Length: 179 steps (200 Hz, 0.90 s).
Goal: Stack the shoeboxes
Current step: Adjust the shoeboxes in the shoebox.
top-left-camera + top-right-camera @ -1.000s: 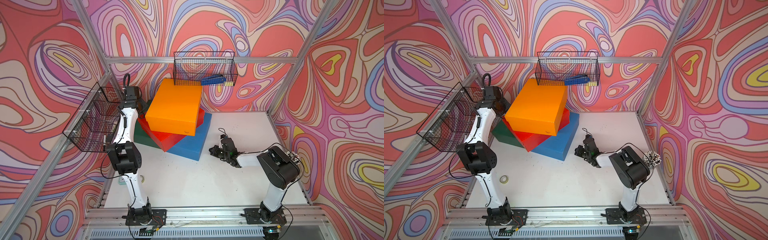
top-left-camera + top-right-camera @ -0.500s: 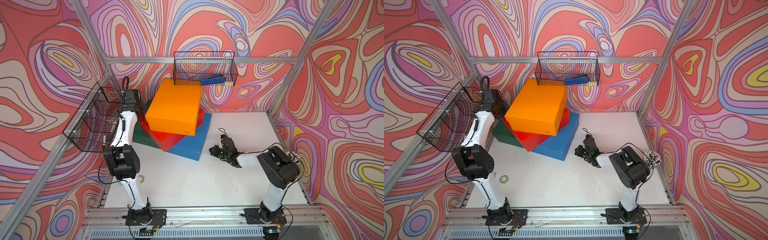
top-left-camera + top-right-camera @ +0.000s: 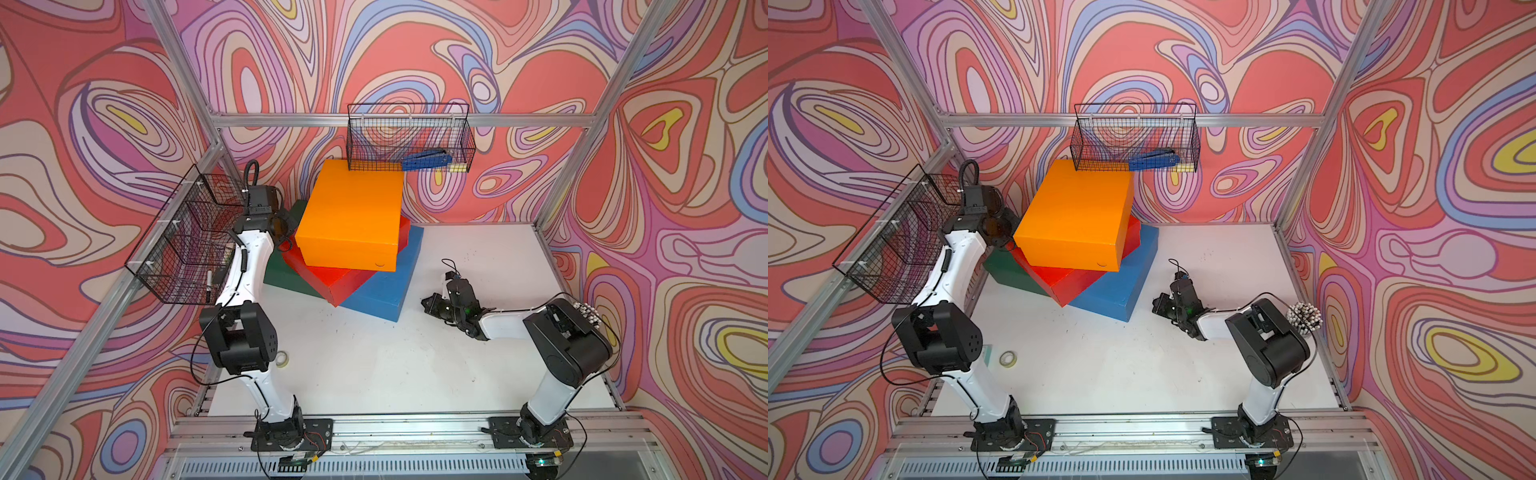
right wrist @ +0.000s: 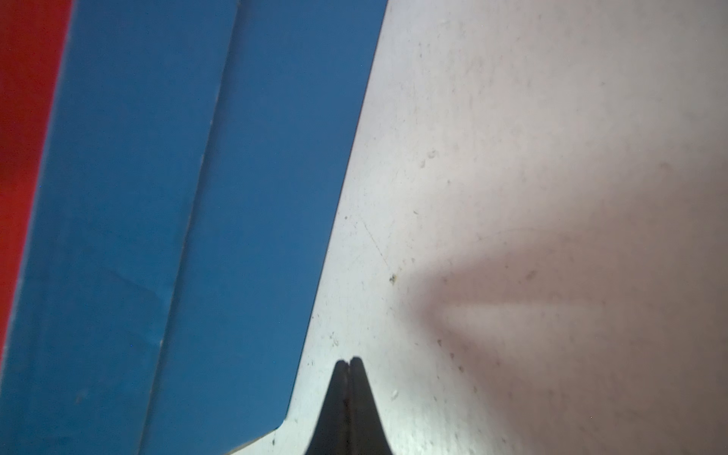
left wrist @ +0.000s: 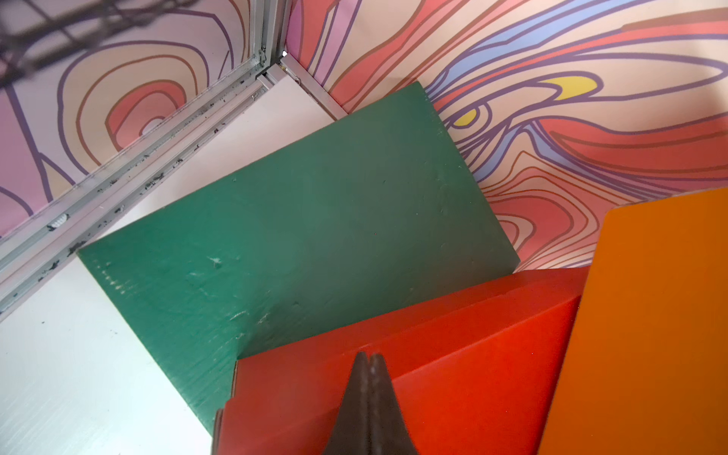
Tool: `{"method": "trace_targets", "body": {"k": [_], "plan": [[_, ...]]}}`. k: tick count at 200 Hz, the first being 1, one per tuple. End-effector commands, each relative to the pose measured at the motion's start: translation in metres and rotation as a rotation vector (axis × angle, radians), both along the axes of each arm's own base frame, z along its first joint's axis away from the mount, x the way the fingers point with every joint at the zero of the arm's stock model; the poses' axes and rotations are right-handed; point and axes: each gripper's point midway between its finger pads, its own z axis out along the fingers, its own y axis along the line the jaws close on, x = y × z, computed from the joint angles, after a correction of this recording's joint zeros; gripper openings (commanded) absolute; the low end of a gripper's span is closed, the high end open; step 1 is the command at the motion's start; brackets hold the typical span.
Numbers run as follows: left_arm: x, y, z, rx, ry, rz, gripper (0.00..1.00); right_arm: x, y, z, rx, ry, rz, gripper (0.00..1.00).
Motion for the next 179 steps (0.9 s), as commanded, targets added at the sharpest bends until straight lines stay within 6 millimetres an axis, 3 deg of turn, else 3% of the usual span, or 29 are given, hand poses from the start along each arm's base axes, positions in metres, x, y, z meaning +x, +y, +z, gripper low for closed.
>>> {"method": "trace_targets", "body": {"k": [1, 66, 128, 152, 179], "plan": [[-0.032, -0.020, -0.035, -0.067, 0.150, -0.024, 0.00, 0.001, -0.006, 0.007, 0.002, -0.022, -0.021, 0.00], [-0.055, -0.058, -0.022, -0.100, 0.105, -0.089, 0.00, 0.004, -0.012, 0.024, -0.021, -0.056, -0.025, 0.00], [-0.083, -0.068, -0.024, -0.147, 0.077, -0.086, 0.00, 0.020, -0.048, 0.049, -0.078, -0.095, -0.100, 0.00], [-0.091, -0.069, -0.026, -0.148, 0.078, -0.086, 0.00, 0.023, -0.051, 0.059, -0.083, -0.115, -0.101, 0.00], [-0.099, -0.072, -0.018, -0.154, 0.061, -0.100, 0.00, 0.021, -0.051, 0.056, -0.083, -0.104, -0.097, 0.00]]}}
